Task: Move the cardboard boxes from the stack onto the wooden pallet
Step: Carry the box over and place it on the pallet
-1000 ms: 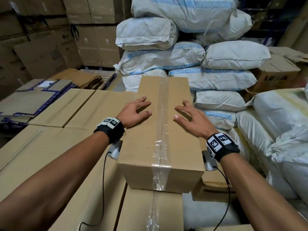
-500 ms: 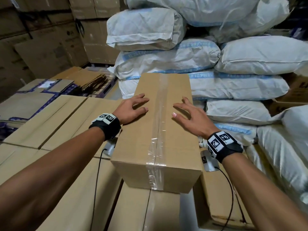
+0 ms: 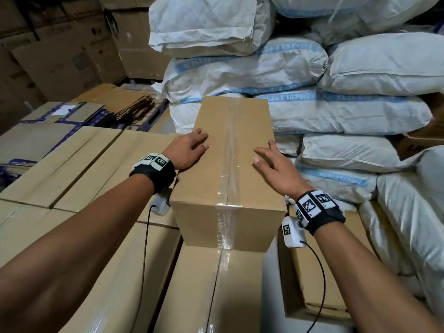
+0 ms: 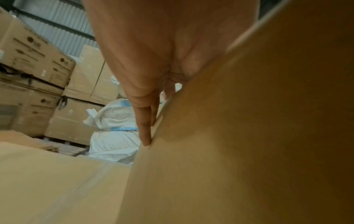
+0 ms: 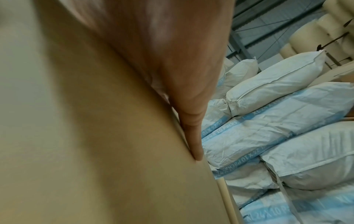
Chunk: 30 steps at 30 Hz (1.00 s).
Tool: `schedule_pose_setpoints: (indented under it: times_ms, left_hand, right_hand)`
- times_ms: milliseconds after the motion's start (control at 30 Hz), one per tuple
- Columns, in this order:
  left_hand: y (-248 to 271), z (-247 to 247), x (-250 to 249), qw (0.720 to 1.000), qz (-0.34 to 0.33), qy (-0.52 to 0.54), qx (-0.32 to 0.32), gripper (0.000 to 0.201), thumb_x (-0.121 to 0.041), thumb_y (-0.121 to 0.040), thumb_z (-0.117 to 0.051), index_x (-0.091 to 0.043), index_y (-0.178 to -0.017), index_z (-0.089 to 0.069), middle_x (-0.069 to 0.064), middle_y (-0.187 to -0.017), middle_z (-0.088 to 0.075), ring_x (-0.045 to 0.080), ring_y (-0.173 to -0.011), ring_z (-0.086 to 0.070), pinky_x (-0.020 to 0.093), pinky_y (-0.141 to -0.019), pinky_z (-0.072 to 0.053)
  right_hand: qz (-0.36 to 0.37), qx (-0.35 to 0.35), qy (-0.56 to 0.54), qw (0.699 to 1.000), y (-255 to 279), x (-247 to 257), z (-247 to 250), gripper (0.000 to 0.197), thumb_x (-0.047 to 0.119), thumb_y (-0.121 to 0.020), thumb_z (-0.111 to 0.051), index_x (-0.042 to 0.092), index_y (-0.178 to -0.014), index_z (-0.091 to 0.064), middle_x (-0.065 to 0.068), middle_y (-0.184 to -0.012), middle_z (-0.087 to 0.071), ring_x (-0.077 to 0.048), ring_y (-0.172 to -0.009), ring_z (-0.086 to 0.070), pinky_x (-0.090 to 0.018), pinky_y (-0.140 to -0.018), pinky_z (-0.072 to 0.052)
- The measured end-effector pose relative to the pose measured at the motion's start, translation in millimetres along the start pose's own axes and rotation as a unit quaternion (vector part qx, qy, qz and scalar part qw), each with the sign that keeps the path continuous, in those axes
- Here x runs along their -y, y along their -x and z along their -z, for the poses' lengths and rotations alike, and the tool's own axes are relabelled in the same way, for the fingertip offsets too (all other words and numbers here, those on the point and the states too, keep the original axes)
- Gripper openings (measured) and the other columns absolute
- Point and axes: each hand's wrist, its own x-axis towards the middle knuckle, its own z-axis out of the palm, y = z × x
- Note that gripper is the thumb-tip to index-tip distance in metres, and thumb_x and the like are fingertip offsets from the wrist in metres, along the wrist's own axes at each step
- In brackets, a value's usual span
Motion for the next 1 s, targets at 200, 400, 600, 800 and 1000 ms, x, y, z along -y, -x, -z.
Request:
schedule_pose_setpoints:
  times_ms: [200, 400, 600, 800, 1000]
  left_hand:
    - [83, -5, -9, 0.999, 0.007, 0.037, 0.015, 0.062, -0.050, -0.106, -0.051, -0.025, -0.162, -0.037, 0.004, -0.173, -0.019, 0.022, -0.158, -0.022, 0.032, -0.128, -0.015]
    - [135, -8, -22, 0.998, 0.021, 0.054, 0.014, 0.065, -0.048, -0.107, -0.050, -0.019, -0.163, -0.034, 0.009, -0.174, -0.015, 0.025, -0.160, -0.018, 0.033, -0.128, -0.014]
    - [132, -3, -23, 0.997, 0.014, 0.081, -0.015, 0.055, -0.041, -0.108, -0.053, -0.016, -0.156, -0.047, 0.011, -0.170, -0.027, 0.026, -0.157, -0.027, 0.035, -0.128, -0.020]
    - [100, 1, -14, 0.994, 0.005, 0.100, -0.031, 0.048, -0.033, -0.106, -0.060, -0.012, -0.149, -0.057, 0.008, -0.164, -0.041, 0.020, -0.152, -0.038, 0.022, -0.123, -0.021]
    - [76, -4, -12, 0.991, 0.028, 0.120, -0.055, 0.047, -0.034, -0.105, -0.061, -0.013, -0.147, -0.060, 0.006, -0.165, -0.039, 0.018, -0.152, -0.037, 0.016, -0.119, -0.020]
  right_hand:
    - [-0.015, 0.010, 0.015, 1.000, 67, 16, -11, 0.059, 0.054, -0.103, -0.057, 0.034, -0.157, -0.043, -0.001, -0.176, 0.006, -0.018, -0.160, -0.015, -0.028, -0.119, -0.014]
    - [-0.055, -0.036, 0.010, 0.998, 109, 27, -28, 0.068, 0.060, -0.101, -0.057, 0.035, -0.160, -0.037, -0.005, -0.176, -0.001, -0.023, -0.160, -0.017, -0.041, -0.126, -0.019]
    - [-0.037, -0.068, -0.021, 0.997, 102, 27, -34, 0.077, 0.078, -0.088, -0.053, 0.035, -0.152, -0.046, 0.003, -0.163, -0.041, -0.021, -0.157, -0.028, -0.054, -0.124, -0.032]
    - [-0.019, -0.077, -0.019, 0.997, 74, 25, -35, 0.051, 0.057, -0.101, -0.059, 0.035, -0.146, -0.052, 0.000, -0.162, -0.043, -0.019, -0.159, -0.020, -0.045, -0.127, -0.027]
    - [-0.014, -0.075, -0.035, 0.996, 52, 16, -32, 0.049, 0.052, -0.103, -0.059, 0.032, -0.147, -0.052, -0.006, -0.165, -0.034, -0.013, -0.154, -0.030, -0.030, -0.121, -0.030]
